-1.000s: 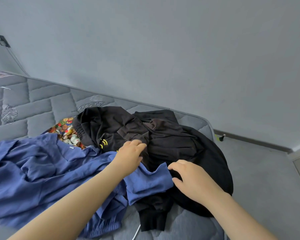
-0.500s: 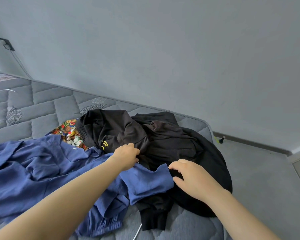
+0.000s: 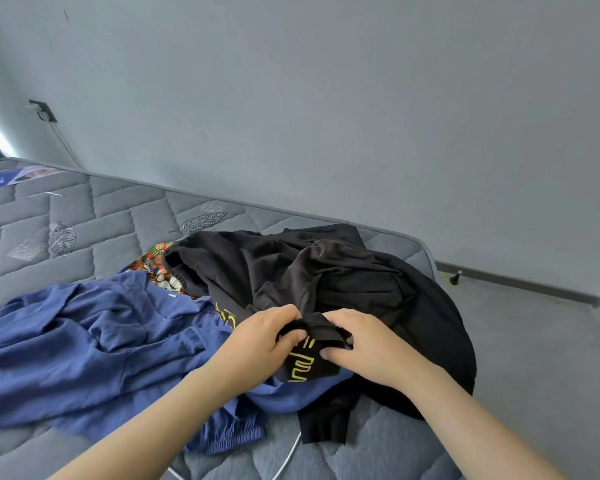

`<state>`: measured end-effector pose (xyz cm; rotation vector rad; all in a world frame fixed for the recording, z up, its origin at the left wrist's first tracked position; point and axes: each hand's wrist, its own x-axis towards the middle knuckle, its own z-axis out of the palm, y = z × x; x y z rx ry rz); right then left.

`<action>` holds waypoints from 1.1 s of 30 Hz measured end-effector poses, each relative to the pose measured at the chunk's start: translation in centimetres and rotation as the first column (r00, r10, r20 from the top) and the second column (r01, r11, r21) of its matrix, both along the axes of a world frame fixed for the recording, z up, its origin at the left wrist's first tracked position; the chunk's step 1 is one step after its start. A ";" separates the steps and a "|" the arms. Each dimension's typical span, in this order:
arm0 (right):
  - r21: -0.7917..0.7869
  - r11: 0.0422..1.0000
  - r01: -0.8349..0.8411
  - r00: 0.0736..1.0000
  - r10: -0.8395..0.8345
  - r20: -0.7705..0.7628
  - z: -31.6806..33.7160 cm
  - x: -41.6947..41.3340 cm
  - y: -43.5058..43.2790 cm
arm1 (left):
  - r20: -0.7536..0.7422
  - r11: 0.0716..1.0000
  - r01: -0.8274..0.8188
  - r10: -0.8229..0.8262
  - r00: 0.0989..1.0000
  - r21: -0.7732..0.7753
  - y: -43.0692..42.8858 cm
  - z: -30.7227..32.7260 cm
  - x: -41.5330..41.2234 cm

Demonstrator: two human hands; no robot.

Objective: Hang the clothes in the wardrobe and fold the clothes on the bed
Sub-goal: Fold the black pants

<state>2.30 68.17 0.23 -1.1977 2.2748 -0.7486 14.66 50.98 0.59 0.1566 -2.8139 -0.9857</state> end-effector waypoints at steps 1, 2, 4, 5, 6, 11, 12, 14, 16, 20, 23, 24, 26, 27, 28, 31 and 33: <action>-0.025 1.000 0.010 1.000 -0.010 -0.004 0.3 0.3 0.1 | -0.018 1.000 0.003 -0.002 1.000 0.020 0.4 0.2 0.1; -0.050 0.998 0.026 1.000 -0.026 -0.011 0.7 0.4 0.4 | -0.039 0.999 0.014 -0.012 0.999 0.031 0.7 0.4 0.1; -0.080 0.996 0.047 0.999 -0.047 0.006 1.6 0.4 1.3 | -0.043 0.999 0.052 -0.052 0.998 0.007 0.7 0.4 0.1; -0.091 0.994 0.059 0.998 -0.057 0.027 2.2 0.4 1.9 | -0.009 0.997 0.072 -0.072 0.997 -0.034 0.4 0.2 0.0; -0.100 0.992 0.071 0.996 -0.066 0.055 2.7 0.3 2.7 | 0.049 0.991 0.093 -0.089 0.995 -0.095 0.1 -0.1 -0.1; -0.038 0.991 0.130 0.981 -0.123 0.151 3.1 0.7 6.8 | 0.239 0.945 0.184 -0.119 0.964 -0.271 0.7 -2.5 0.0; -0.017 0.988 0.157 0.977 -0.152 0.152 2.8 0.6 7.5 | 0.226 0.933 0.199 -0.133 0.965 -0.299 1.2 -2.9 0.2; 0.035 0.973 0.227 0.964 -0.230 0.136 1.9 0.3 8.8 | 0.211 0.958 0.187 -0.141 0.967 -0.217 2.2 -3.4 0.5; 0.106 0.954 0.282 0.952 -0.292 0.091 1.3 0.2 9.7 | 0.274 0.979 0.195 -0.171 0.946 -0.062 3.0 -3.5 1.0; 0.208 0.941 0.268 0.961 -0.278 0.018 -0.2 0.6 10.2 | 0.417 0.944 0.282 -0.328 0.848 0.171 4.6 -4.4 2.5; 0.214 0.939 0.270 0.954 -0.291 0.075 -0.5 1.0 9.7 | 0.459 0.974 0.133 -0.204 0.865 0.182 3.2 -4.6 2.2; 0.207 0.940 0.270 0.955 -0.288 0.065 -0.6 1.1 9.4 | 0.430 0.991 0.083 -0.122 0.894 0.109 2.2 -4.6 1.9; 0.190 0.944 0.268 0.958 -0.283 0.052 -0.5 1.3 8.5 | 0.337 0.997 -0.007 0.034 0.941 -0.081 -0.1 -4.7 1.1; 0.184 0.946 0.265 0.959 -0.278 0.049 -0.6 1.4 8.1 | 0.299 0.985 -0.055 0.102 0.949 -0.163 -1.1 -5.0 0.7; 0.185 0.949 0.257 0.962 -0.270 0.049 -0.7 1.4 7.7 | 0.286 0.967 -0.099 0.166 0.944 -0.236 -2.0 -5.3 0.4; 0.177 0.955 0.238 0.966 -0.252 0.059 -1.0 1.9 6.6 | 0.353 0.878 -0.214 0.381 0.855 -0.428 -4.2 -7.0 -0.6; 0.178 0.958 0.225 0.968 -0.240 0.068 -1.5 2.2 5.9 | 0.429 0.827 -0.314 0.522 0.737 -0.467 -5.8 -8.0 -1.0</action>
